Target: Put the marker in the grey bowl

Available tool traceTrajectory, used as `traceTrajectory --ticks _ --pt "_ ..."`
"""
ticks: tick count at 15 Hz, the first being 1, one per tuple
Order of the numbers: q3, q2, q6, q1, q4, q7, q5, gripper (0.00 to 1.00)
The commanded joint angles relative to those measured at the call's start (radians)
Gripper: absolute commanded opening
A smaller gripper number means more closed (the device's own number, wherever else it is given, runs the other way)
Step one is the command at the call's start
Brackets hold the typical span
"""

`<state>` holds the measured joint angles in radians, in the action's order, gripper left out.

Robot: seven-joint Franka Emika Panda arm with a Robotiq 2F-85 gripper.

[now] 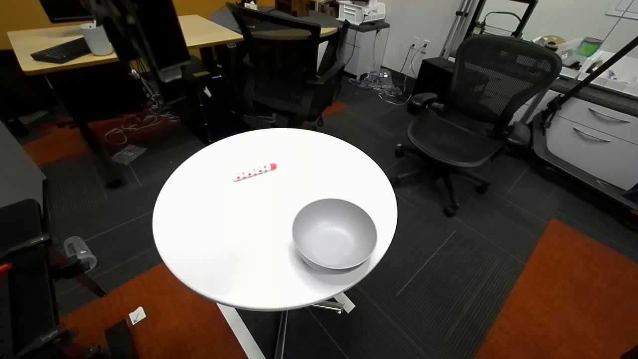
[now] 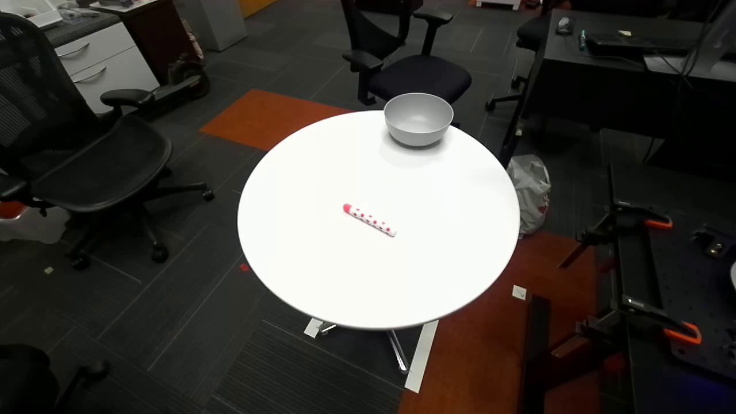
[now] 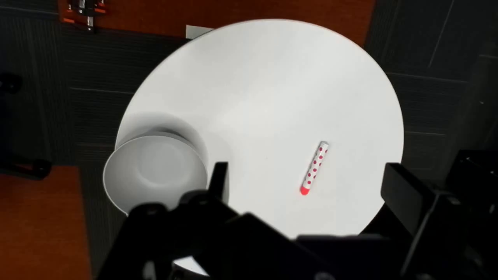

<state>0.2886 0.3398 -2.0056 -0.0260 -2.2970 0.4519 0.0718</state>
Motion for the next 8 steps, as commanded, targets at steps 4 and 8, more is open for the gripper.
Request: traceTrajectory --ticks 4,8 --pt "-0.177 -0.121 -0.280 -0.004 -0.200 -0.236 -0.091 1.00" --pt "-0.257 -0.203 -0.443 0.017 -0.275 -0.381 -0.106 1.00"
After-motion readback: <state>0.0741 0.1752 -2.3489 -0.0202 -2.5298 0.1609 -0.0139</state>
